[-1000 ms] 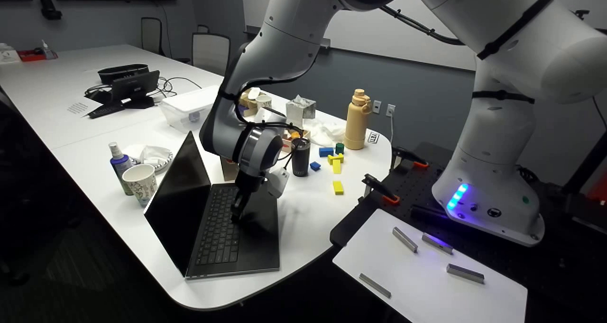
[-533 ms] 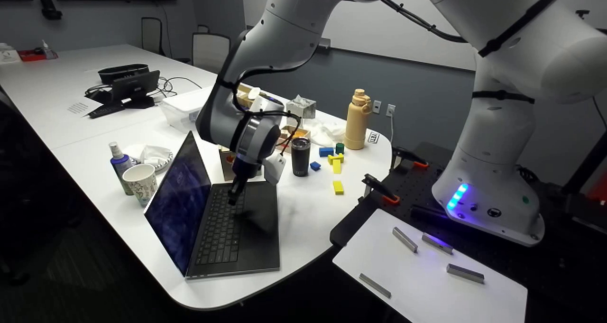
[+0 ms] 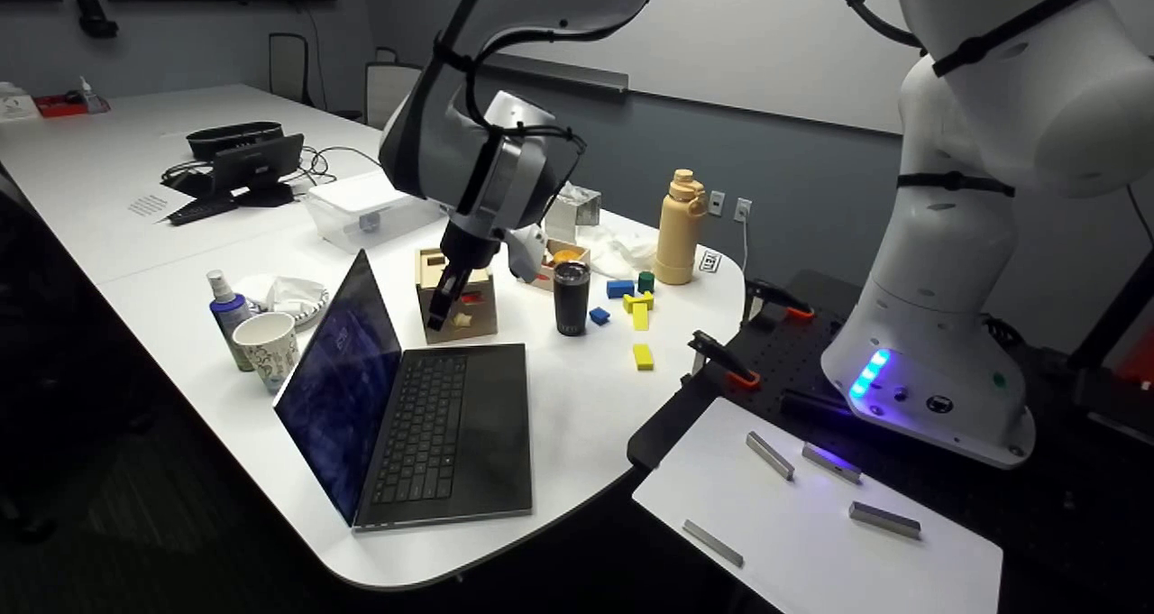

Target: Open the laptop and switch it on

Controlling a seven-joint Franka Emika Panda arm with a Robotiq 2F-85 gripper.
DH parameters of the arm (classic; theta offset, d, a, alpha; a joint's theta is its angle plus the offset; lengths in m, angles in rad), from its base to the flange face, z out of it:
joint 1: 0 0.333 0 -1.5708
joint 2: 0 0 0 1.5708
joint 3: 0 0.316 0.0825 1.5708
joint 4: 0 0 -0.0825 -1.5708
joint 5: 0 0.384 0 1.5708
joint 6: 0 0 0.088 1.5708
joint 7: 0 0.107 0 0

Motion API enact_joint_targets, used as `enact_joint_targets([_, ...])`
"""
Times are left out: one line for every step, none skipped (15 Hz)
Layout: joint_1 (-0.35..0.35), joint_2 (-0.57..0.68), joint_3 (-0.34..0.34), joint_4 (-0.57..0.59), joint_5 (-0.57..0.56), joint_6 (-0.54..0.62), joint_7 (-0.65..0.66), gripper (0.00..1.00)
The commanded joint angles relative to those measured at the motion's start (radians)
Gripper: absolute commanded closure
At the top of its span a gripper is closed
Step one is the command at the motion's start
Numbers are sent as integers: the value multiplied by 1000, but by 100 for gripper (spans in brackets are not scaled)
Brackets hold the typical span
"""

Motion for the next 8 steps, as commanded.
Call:
enact_joint_targets([67, -160, -65, -158, -124, -12, 143, 30])
enact_joint_targets([-27, -188, 31, -190, -249, 37, 236, 21])
enact_joint_targets([-31, -207, 28, -211, -324, 37, 300, 14])
enact_joint_targets([-50, -227, 40, -233, -418, 31, 381, 7])
enact_joint_targets([-74, -246, 53, -248, -510, 21, 456, 1])
enact_joint_targets([-92, -262, 59, -264, -605, 18, 538, 0])
enact_joint_targets([-113, -279, 67, -277, -698, 9, 614, 0])
enact_joint_targets([-134, -292, 73, -286, -793, 4, 692, 0])
